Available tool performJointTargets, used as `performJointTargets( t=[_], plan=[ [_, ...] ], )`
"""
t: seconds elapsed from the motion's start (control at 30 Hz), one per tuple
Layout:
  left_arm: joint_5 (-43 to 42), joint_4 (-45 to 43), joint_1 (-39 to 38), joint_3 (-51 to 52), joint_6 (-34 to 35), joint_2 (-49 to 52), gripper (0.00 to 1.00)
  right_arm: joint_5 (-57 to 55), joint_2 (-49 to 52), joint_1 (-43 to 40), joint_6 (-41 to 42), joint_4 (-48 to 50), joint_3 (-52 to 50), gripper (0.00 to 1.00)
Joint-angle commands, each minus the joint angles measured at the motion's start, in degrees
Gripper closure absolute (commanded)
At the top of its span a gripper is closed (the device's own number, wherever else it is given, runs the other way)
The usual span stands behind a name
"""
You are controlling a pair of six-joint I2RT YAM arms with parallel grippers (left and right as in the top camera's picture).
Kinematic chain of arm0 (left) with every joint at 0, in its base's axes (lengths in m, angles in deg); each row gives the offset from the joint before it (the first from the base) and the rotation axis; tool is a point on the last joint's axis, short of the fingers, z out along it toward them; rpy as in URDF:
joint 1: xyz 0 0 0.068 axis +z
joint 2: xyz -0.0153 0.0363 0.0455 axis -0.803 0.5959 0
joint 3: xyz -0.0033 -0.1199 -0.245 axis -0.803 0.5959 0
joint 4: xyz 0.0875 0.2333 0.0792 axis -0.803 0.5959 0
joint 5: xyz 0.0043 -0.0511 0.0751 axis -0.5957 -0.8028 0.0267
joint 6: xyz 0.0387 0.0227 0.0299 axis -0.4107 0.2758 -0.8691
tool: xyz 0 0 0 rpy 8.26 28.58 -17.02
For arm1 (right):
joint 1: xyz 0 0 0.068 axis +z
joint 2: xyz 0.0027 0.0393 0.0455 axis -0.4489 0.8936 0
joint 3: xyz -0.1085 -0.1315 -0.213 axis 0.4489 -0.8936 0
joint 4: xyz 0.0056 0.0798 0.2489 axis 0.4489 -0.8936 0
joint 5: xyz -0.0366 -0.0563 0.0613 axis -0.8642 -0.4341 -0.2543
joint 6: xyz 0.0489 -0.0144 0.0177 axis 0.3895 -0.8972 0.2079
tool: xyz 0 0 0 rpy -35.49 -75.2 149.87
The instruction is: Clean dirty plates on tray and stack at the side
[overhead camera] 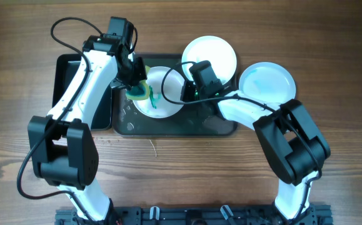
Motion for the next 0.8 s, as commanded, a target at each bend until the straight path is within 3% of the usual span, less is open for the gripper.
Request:
performJointTargets(
  t=[0.0, 0.17, 0.43, 0.67, 0.77],
  plan=[
    [-0.7, -0.7, -0.2, 1.9, 0.7, 0.0, 0.96, 4.1, 1.6, -0.1, 3.2, -6.2, 1.5, 0.96],
    [-0.7, -6.1, -0.3, 8.2, 3.0, 0.0, 0.96, 5.9, 1.6, -0.1, 5.5, -9.5, 1.9, 0.96],
    [-0.9, -22.9, -2.2, 20.0, 5.4, 0.2, 0.96, 7.6, 1.6, 0.1, 6.0, -11.8, 1.9, 0.96],
    [0.8, -24.1, -5.6, 20.8, 6.5, 6.3, 0.96, 8.0, 1.6, 0.5, 5.9, -11.9, 1.9, 0.96],
    [-2.2, -24.1, -6.6, 20.8, 6.5, 8.9, 0.96, 8.0, 1.6, 0.5, 5.9, -11.9, 1.9, 0.96]
  ],
)
